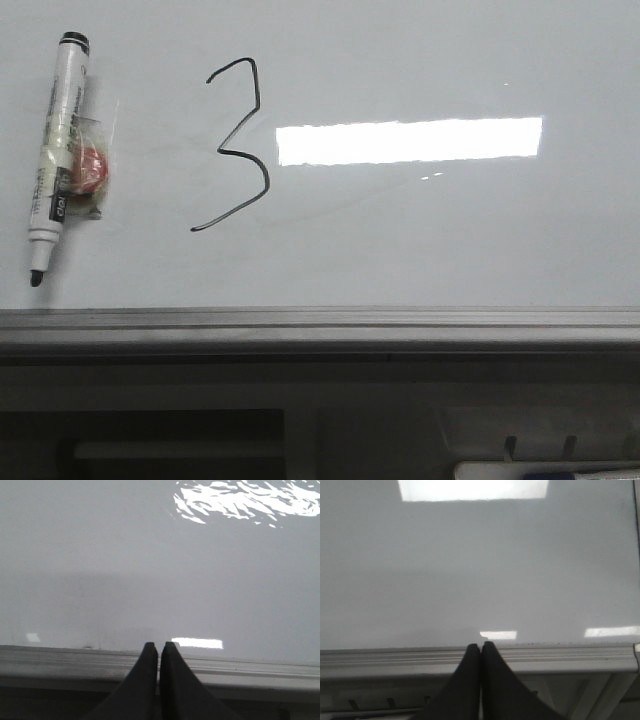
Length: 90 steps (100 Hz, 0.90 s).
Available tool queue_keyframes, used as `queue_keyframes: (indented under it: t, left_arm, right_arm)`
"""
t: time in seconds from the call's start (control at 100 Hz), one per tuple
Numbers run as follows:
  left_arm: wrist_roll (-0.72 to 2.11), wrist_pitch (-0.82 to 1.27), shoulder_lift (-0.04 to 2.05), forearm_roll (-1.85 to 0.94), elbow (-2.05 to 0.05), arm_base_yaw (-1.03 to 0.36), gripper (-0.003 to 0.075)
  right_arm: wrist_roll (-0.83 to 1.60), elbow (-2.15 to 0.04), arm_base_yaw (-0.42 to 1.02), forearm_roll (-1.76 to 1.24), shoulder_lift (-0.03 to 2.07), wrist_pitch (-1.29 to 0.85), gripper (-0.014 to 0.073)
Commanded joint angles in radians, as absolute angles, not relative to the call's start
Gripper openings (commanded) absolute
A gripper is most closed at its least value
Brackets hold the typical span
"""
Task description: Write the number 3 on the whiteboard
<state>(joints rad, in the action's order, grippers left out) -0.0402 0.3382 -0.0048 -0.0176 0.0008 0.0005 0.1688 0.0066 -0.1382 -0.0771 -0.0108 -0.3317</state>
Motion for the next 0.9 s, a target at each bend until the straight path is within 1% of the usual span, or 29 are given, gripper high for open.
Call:
queue_keyframes:
  t: [0.0, 0.89]
  left_arm:
    - [-0.047, 0.292, -0.029, -0.018, 0.012, 0.001, -0.002]
    - [-0.047, 0.292, -0.029, -0.018, 0.012, 0.001, -0.002]
  right_arm:
    - [0.168, 0.038, -0.144, -0.105, -0.025, -0.315, -0.0049]
    - [0.188, 0.038, -0.144, -0.112, -0.025, -0.318, -0.005]
